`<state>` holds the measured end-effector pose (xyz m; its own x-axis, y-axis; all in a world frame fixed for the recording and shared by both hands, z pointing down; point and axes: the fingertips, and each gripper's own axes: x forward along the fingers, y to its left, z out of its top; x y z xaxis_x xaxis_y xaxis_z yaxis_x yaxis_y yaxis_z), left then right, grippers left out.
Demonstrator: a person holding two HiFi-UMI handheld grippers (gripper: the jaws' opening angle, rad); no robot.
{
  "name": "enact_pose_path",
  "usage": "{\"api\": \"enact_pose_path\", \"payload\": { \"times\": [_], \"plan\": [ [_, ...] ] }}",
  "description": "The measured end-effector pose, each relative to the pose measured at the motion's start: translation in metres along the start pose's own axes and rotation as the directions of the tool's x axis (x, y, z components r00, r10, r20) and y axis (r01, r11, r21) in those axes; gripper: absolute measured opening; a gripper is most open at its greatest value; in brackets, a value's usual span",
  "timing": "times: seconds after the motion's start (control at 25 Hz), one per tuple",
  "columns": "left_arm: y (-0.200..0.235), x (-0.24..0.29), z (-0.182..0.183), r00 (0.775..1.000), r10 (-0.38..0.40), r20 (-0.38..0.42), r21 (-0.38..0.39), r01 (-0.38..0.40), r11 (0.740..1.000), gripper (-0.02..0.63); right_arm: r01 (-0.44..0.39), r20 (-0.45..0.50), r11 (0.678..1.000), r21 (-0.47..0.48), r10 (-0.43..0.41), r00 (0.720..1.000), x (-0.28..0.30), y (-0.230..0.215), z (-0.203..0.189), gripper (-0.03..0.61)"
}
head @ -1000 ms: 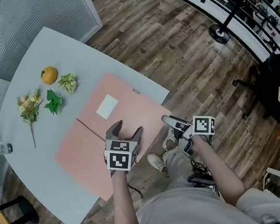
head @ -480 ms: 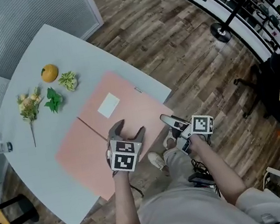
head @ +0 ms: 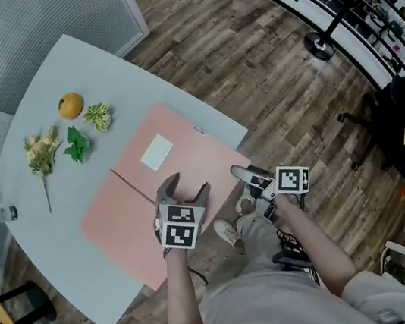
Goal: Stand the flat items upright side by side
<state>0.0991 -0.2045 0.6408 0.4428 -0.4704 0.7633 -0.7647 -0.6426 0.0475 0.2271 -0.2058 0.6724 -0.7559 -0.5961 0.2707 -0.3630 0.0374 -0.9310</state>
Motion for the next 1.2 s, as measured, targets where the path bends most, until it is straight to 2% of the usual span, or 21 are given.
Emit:
{"api": "enact_pose_path", "payload": {
  "times": [0.64,1.2],
  "plan": [
    [0.0,-0.002,0.001,1.0,-0.001,0.021,-0.008,0.001,1.0,0.305,0.012,0.006,1.0,0.023,-0.012,1.0,-0.002,0.004,0.001,0.339],
    [0.0,-0.01,0.004,0.999,-0.021,0.045,-0.036,0.022,0.999,0.305,0.038,0.008,0.998,-0.045,-0.038,0.999,-0.008,0.023,0.004,0.333]
  ]
}}
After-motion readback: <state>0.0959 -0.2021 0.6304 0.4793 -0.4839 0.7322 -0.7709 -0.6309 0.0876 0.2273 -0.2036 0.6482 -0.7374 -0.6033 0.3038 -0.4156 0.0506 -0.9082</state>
